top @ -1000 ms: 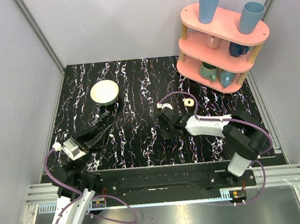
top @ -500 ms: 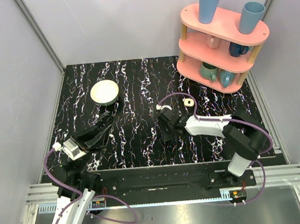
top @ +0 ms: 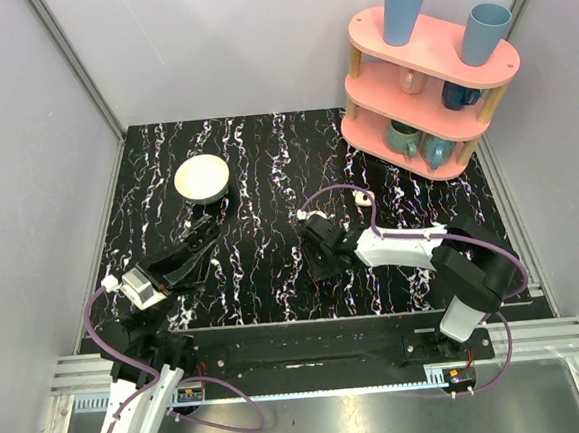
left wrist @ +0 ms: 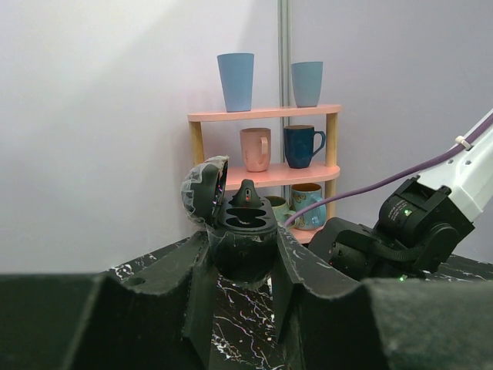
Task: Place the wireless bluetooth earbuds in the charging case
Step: Move the left earbud to the center of the board.
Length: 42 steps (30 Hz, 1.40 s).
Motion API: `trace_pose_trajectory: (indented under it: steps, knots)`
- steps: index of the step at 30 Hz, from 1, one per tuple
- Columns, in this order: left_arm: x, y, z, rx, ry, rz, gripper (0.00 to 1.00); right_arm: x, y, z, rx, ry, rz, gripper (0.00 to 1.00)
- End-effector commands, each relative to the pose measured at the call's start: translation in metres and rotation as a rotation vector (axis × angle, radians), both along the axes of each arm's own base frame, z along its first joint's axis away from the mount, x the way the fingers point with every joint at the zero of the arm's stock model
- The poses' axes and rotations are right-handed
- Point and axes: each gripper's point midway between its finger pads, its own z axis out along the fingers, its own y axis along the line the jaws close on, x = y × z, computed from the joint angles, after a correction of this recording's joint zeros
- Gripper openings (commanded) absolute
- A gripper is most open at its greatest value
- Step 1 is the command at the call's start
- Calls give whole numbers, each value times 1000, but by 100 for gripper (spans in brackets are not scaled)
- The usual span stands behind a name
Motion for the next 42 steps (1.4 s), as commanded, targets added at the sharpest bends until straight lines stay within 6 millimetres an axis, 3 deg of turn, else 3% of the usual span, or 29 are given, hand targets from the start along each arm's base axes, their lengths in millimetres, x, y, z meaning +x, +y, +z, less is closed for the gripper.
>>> trace_pose_trajectory:
  steps: [1,8,17,23,29,33,38,42]
  knots:
    - [-15,4,18,-32,-75,-9,0,-5,14,26,74,-15,18,26]
    - [-14,4,17,-31,-72,-9,0,-11,20,39,123,-16,54,26]
    - [-13,4,16,-28,-68,-7,0,-6,25,46,148,-62,95,36]
    - [-13,4,16,-27,-66,-4,0,2,28,58,158,-101,86,37]
    - [-13,4,17,-26,-68,-5,0,18,30,50,116,-129,114,38]
    - [-13,4,16,-25,-67,-6,0,29,28,33,76,-112,109,37]
    - [-12,4,16,-24,-65,-1,0,26,42,30,107,-77,155,34]
    - [-12,4,16,-23,-65,0,0,21,48,31,146,-62,170,38]
